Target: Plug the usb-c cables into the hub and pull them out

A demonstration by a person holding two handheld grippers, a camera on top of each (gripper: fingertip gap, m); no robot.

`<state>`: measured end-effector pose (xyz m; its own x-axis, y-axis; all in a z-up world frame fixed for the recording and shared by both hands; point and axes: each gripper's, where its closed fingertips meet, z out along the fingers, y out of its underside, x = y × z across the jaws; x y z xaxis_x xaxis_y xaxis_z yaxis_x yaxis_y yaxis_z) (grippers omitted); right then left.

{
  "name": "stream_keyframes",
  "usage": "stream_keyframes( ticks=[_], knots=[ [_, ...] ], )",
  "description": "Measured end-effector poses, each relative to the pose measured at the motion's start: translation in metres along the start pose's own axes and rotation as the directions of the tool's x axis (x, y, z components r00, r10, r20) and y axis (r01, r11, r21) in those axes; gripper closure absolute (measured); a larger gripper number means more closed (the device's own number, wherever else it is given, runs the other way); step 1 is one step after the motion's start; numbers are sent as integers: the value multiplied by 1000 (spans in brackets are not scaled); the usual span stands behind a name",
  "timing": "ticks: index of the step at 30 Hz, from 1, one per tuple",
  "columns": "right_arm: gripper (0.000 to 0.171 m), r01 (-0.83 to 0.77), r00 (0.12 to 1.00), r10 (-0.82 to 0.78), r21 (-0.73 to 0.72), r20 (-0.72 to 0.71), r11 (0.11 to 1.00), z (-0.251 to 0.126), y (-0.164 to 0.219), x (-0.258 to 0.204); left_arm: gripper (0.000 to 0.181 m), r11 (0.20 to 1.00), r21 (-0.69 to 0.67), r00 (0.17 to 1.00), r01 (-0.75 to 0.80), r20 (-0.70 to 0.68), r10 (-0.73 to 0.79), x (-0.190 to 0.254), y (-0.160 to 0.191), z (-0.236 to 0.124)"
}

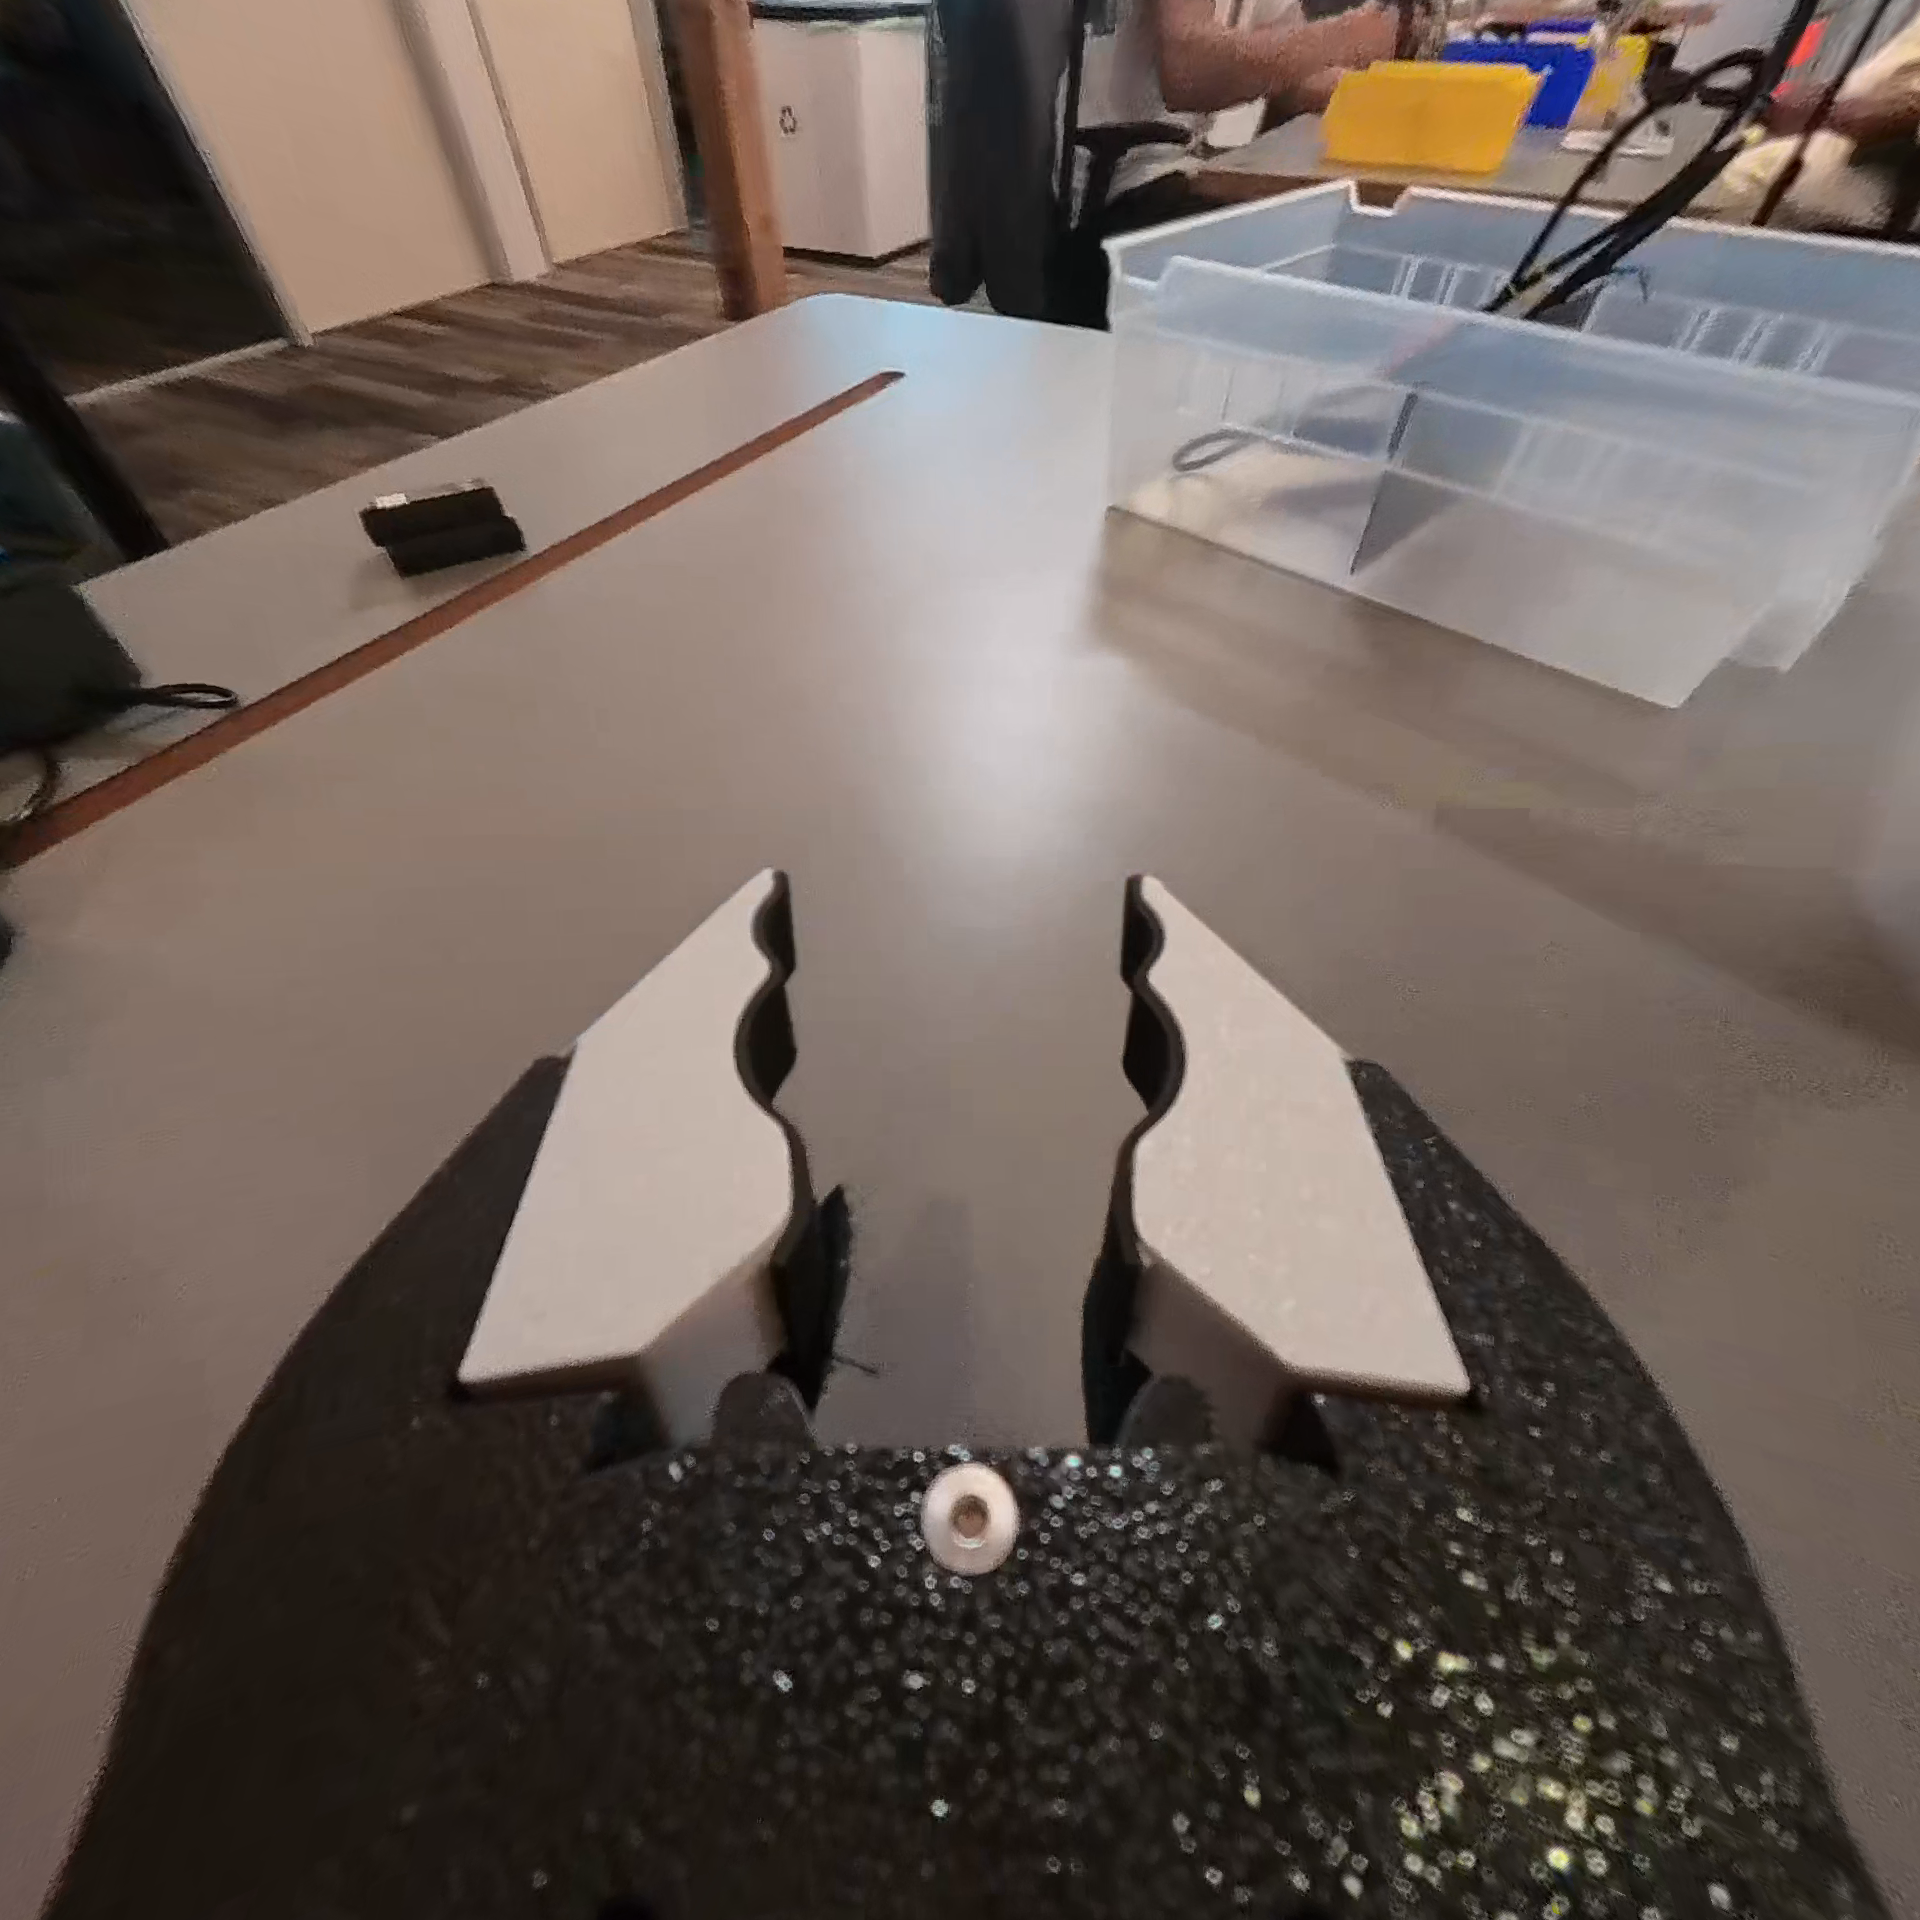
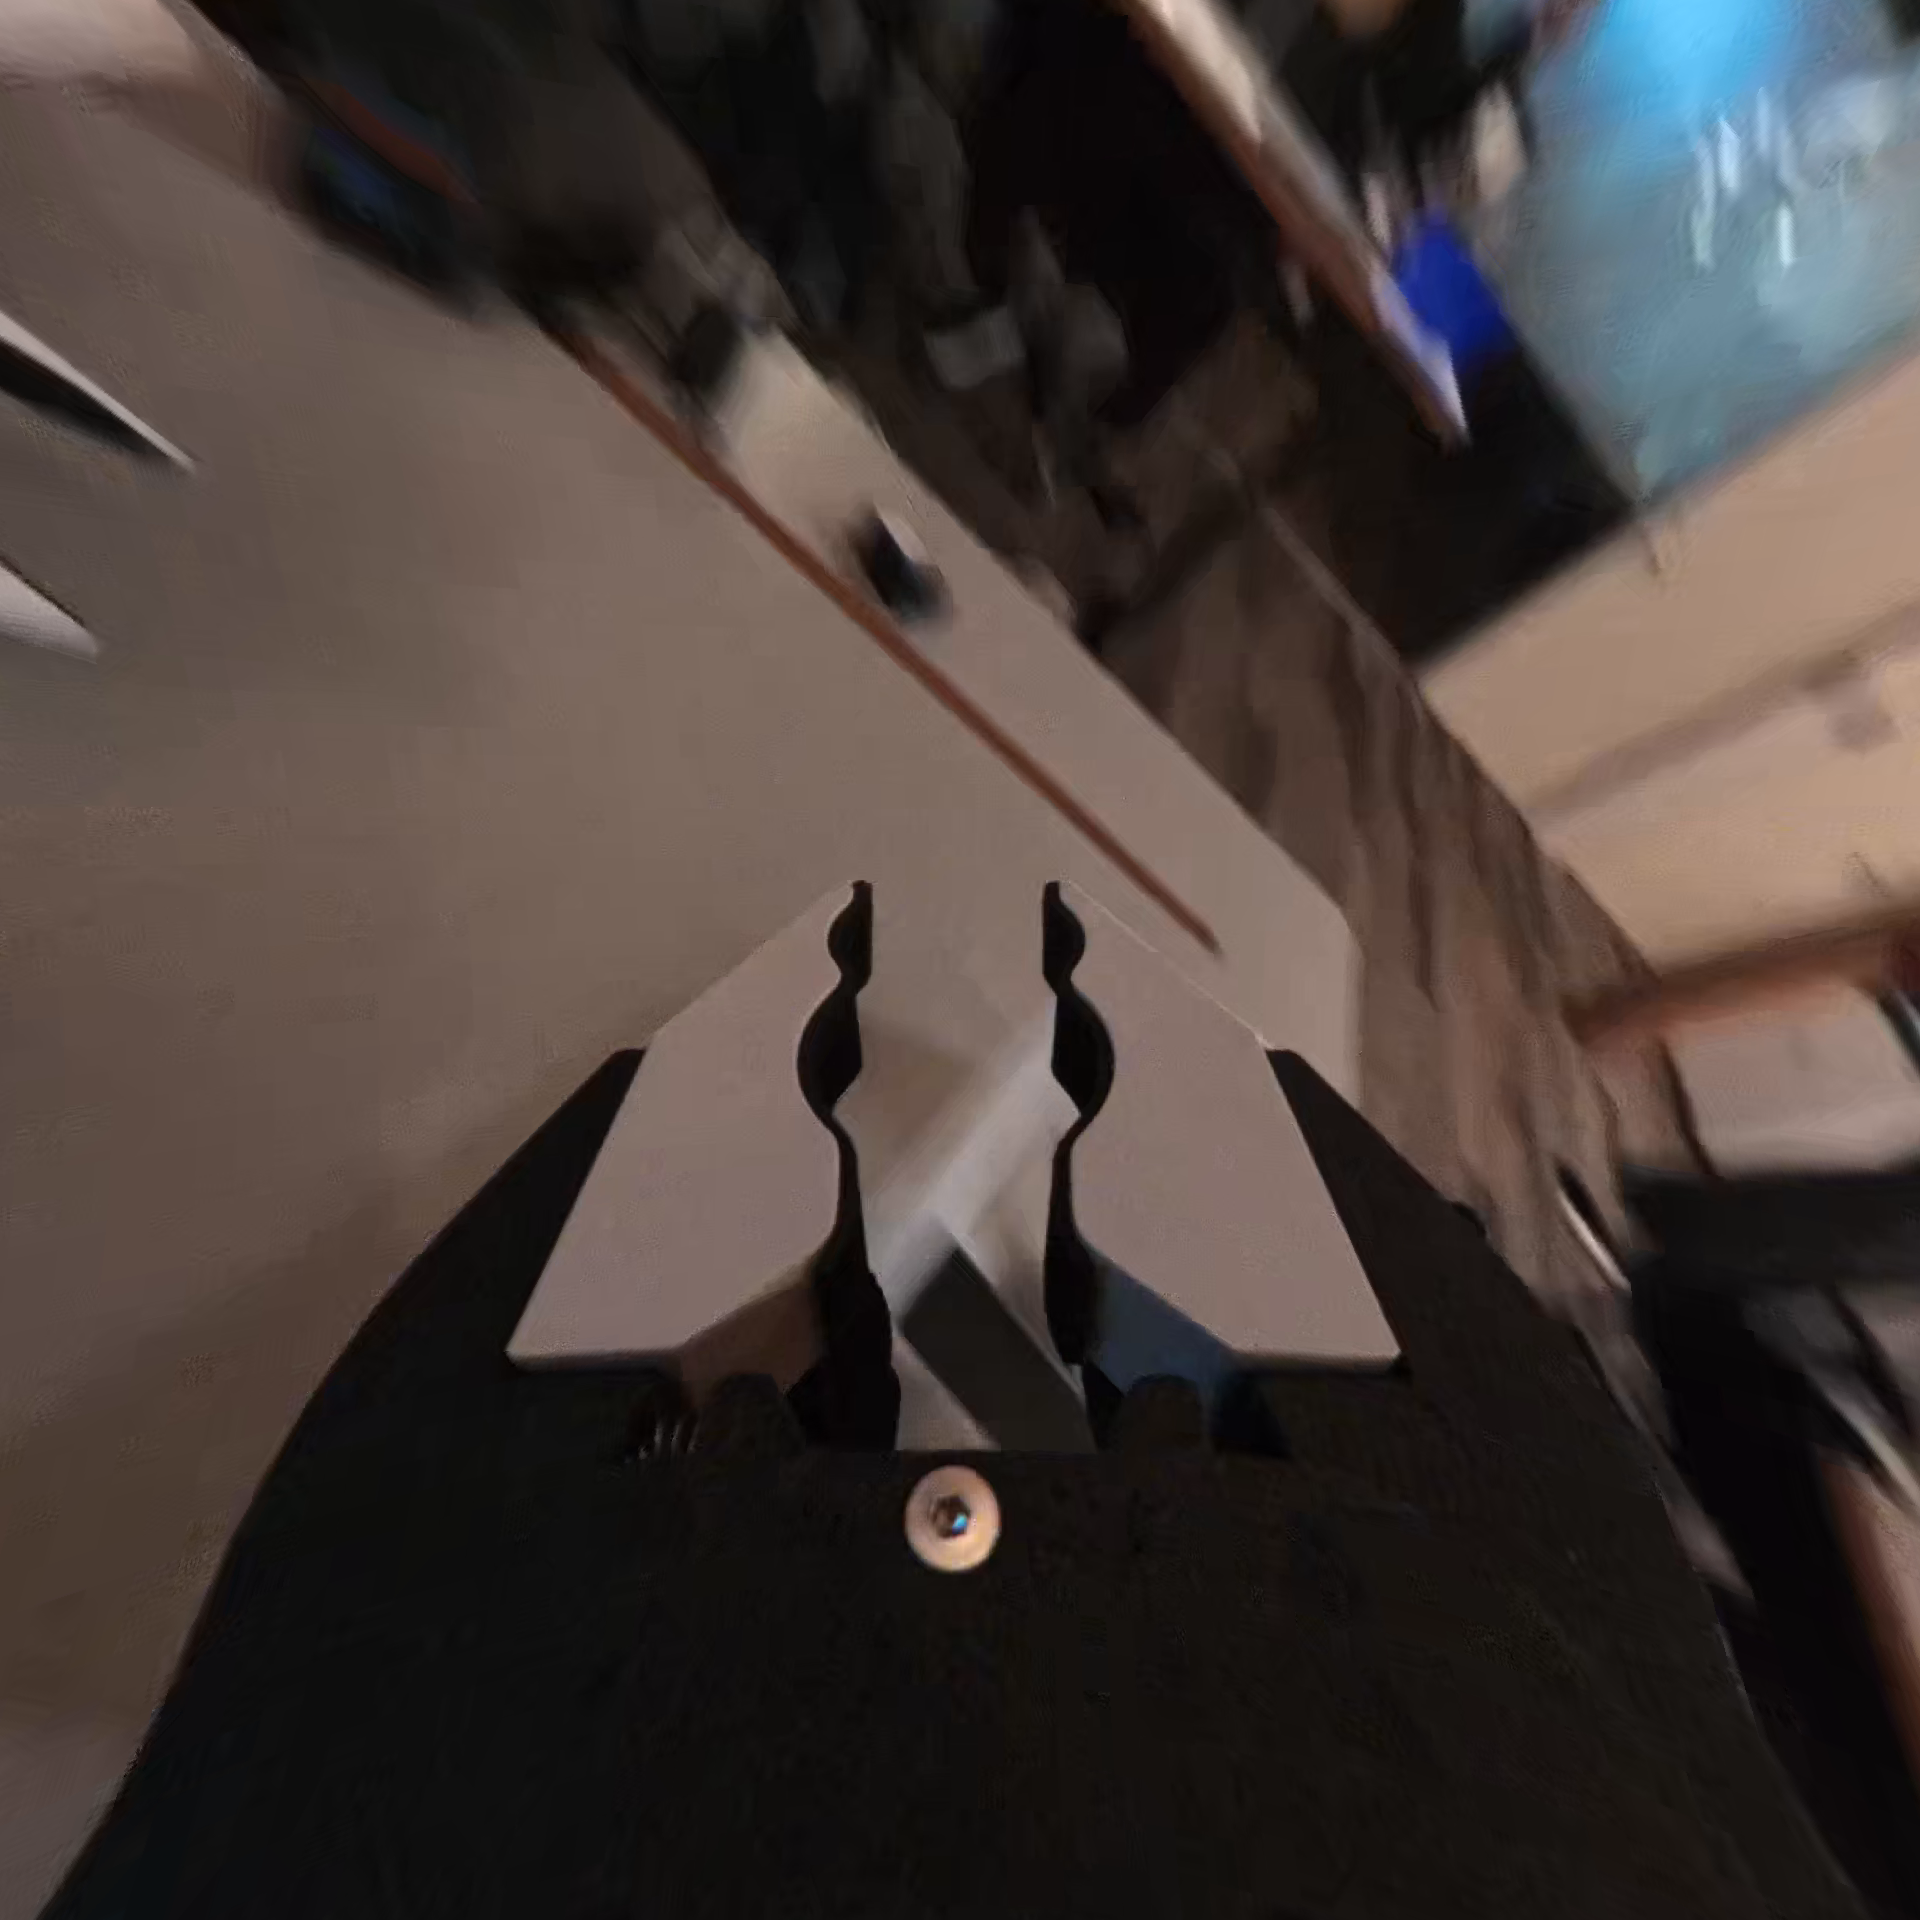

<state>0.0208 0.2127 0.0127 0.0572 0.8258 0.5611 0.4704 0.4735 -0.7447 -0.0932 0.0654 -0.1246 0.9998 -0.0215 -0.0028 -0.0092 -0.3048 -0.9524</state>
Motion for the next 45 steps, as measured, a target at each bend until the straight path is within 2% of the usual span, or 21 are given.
stream_keyframes(
  ticks=[3, 7, 10, 13, 15, 19, 21, 25, 33, 40, 45],
  knots=[
    [133, -99, 993, 78, 285, 84, 953, 45, -44, -70, 112, 999, -33, 1000, 4, 11, -3, 0, 6, 4],
    [128, -128, 991, 105, 380, 79, 916, 103, -50, -120, 109, 995, -75, 986, -64, 151, 75, -19, 13, 0],
    [129, -183, 983, 171, 416, 65, 891, 121, -46, -128, 111, 996, -61, 974, -67, 215, 78, -29, 10, -5],
    [132, -241, 970, 218, 489, 103, 839, 117, -40, -135, 112, 998, -25, 966, -66, 249, 70, -33, 5, -6],
    [140, -195, 981, 171, 512, 95, 837, 115, -35, -142, 115, 996, -12, 959, -84, 272, 84, -34, 4, -7],
    [140, -152, 988, 116, 563, 100, 812, 105, -44, -151, 121, 991, 30, 953, -128, 279, 114, -29, -3, -8],
    [145, -126, 992, 98, 582, 80, 803, 102, -45, -150, 125, 989, 62, 959, -132, 261, 112, -25, -7, -9],
    [162, -155, 986, 83, 590, 148, 792, 100, -45, -158, 131, 980, 72, 945, -183, 289, 155, -25, -10, -15],
    [165, -209, 975, 116, 612, 189, 763, 95, -47, -155, 136, 988, 16, 897, -152, 423, 131, -48, 1, -23],
    [166, -242, 965, 125, 611, 229, 754, 95, -47, -157, 133, 987, -28, 875, -157, 460, 152, -54, 5, -24],
    [166, -252, 963, 130, 611, 237, 750, 95, -47, -156, 135, 997, 16, 875, -76, 480, 59, -48, -3, -39]
  ],
)
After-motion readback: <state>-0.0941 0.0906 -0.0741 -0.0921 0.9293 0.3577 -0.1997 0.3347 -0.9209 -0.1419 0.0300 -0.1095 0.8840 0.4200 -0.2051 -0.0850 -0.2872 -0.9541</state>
